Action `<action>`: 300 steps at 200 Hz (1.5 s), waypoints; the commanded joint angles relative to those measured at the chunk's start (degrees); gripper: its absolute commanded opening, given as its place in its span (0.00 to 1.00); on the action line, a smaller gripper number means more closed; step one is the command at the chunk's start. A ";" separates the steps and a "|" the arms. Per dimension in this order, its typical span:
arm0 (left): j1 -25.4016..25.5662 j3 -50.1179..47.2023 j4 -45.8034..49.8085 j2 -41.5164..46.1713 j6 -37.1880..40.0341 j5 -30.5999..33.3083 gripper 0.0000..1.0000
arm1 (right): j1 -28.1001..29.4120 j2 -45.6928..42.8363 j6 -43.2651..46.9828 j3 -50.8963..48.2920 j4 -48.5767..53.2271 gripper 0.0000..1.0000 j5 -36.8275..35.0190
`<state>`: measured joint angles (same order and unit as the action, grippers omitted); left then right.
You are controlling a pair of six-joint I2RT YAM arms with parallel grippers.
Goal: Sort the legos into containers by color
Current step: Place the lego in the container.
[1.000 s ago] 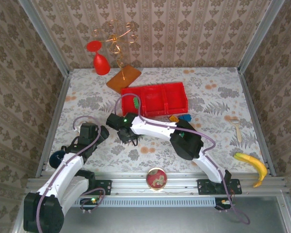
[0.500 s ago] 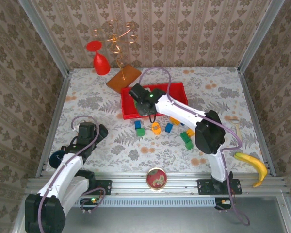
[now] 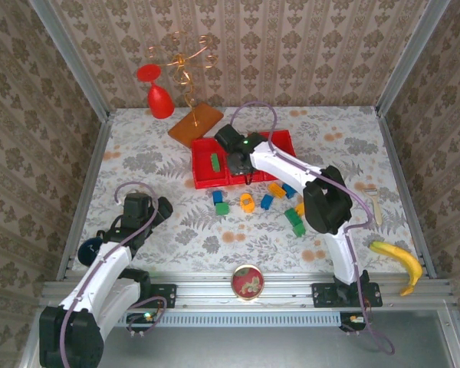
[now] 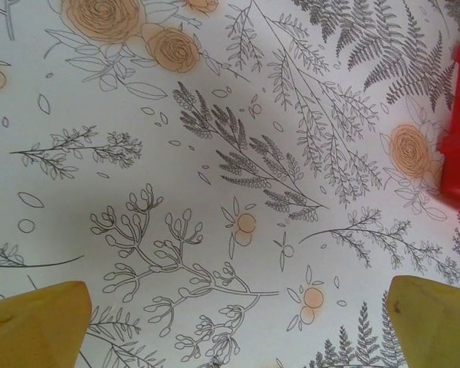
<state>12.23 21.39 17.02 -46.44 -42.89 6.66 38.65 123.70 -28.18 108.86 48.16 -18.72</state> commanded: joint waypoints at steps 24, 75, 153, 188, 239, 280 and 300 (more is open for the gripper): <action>-0.28 1.63 -1.33 -1.00 2.37 -2.00 1.00 | -0.77 2.83 2.34 5.15 0.69 0.32 -2.40; 0.29 2.41 -1.29 -1.20 3.17 -2.27 1.00 | -0.90 2.91 2.70 6.28 1.24 0.47 -2.43; 2.12 4.61 -1.28 -2.86 4.80 -1.70 1.00 | -0.52 -5.01 0.83 2.03 1.37 0.53 -2.42; 5.44 6.14 -1.28 -4.24 5.10 0.07 1.00 | -0.60 -14.03 -2.68 -8.33 -0.61 0.57 -2.54; 10.64 7.79 -2.89 -7.72 4.59 2.32 1.00 | -0.77 -24.52 -11.97 -23.75 1.53 0.60 -1.86; 11.95 7.47 -6.43 -10.83 3.35 -0.37 1.00 | -0.63 -26.50 -18.61 -35.25 -3.66 0.66 3.58; 12.40 7.84 -6.34 -11.75 3.19 -0.22 1.00 | -0.51 -25.37 -20.24 -37.68 -6.36 0.70 5.65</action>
<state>23.97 27.77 12.12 -57.30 -39.20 6.85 38.02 97.89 -43.20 73.06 45.45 -16.27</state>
